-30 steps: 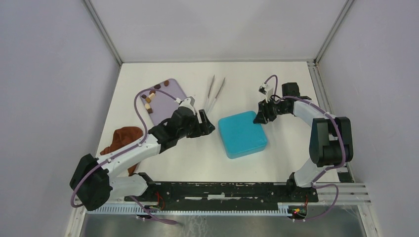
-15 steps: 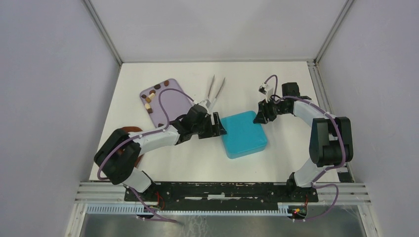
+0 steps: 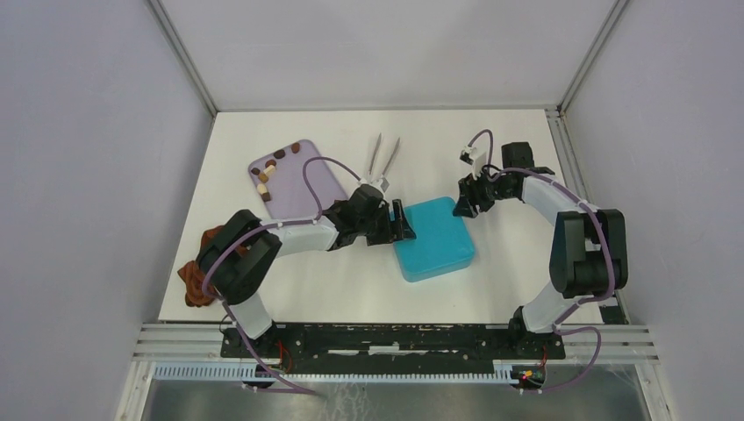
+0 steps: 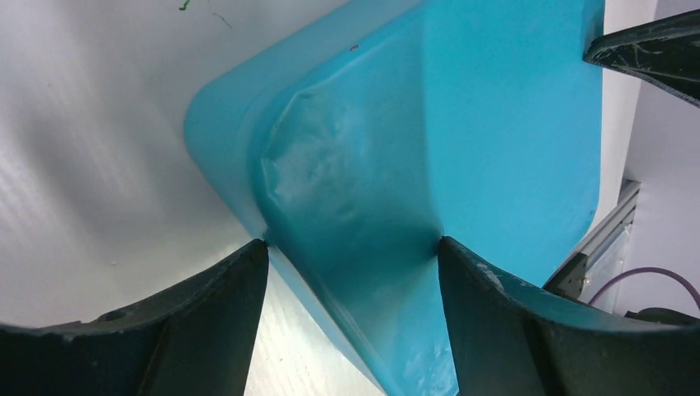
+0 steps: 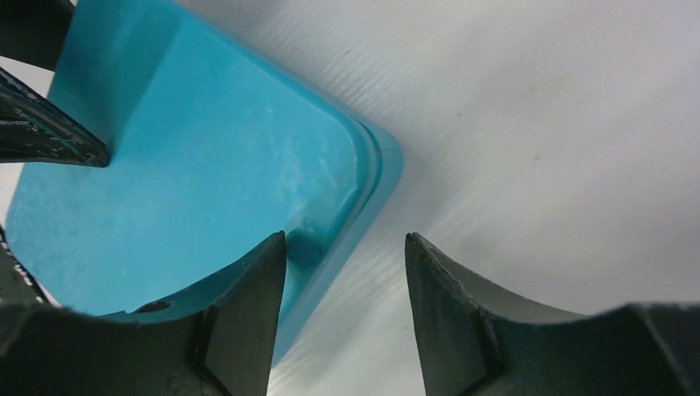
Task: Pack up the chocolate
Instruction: Close the box lid on the packing box.
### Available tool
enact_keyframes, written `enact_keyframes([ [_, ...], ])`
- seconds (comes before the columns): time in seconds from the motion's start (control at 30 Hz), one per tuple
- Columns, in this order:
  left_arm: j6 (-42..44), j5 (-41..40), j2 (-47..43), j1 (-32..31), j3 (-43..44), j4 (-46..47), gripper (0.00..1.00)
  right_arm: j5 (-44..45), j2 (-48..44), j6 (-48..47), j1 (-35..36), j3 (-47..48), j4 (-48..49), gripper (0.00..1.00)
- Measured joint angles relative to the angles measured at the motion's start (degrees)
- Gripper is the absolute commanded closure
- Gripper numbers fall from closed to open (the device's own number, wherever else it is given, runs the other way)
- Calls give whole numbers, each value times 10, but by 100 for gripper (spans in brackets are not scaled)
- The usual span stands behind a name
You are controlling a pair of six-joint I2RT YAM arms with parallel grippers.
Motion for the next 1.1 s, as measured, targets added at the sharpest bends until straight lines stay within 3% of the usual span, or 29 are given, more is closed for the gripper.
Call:
enact_keyframes([
  [0.2, -18, 18, 19, 5, -1, 37, 23, 44, -21, -39, 0, 33, -23, 35],
  [0.37, -23, 21, 25, 8, -2, 50, 23, 29, -76, -121, 0, 72, -62, 41],
  [0.53, -24, 23, 28, 8, -2, 56, 23, -12, -148, -279, 10, 88, -139, 67],
  [0.63, -23, 23, 28, 8, -1, 56, 23, -4, -160, -341, 40, 94, -192, 84],
  [0.73, -23, 23, 29, 8, -1, 56, 23, 21, -150, -380, 82, 91, -245, 94],
  [0.97, -23, 23, 29, 9, 1, 52, 23, 96, -126, -372, 96, -54, -226, 97],
  [1.1, -23, 23, 30, 9, 2, 52, 23, 106, -117, -356, 100, -46, -202, 96],
])
